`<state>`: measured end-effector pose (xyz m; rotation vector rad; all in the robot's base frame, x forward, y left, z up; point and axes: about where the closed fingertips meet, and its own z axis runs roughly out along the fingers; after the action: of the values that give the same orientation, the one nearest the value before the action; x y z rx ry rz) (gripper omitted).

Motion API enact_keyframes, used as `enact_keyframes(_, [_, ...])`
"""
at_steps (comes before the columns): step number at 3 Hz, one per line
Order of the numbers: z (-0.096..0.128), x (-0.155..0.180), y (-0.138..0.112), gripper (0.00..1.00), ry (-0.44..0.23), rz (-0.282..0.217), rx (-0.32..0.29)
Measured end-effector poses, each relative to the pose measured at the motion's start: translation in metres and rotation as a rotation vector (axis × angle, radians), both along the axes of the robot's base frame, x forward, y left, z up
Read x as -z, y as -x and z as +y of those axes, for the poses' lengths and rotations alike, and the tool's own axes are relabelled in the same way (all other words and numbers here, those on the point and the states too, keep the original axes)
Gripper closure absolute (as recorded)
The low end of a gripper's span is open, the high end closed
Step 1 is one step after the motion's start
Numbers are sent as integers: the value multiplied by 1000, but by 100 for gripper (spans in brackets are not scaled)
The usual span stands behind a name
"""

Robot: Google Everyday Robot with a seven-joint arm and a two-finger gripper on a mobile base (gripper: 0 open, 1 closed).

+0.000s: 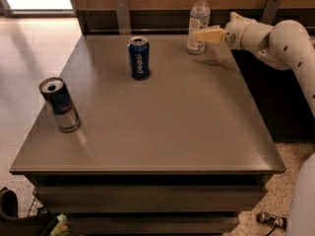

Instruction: Move blue plastic bottle near redbull can

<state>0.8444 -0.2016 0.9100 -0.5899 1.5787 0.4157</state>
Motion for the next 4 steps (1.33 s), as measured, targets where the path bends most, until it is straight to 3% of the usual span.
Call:
enact_keyframes(1, [10,1,-18,0,-29,-21,-20])
enact_keyframes(2, [42,6,-34,23,-71,-25,-102])
enact_keyframes(4, [42,5,-34,70,-68,-25,-97])
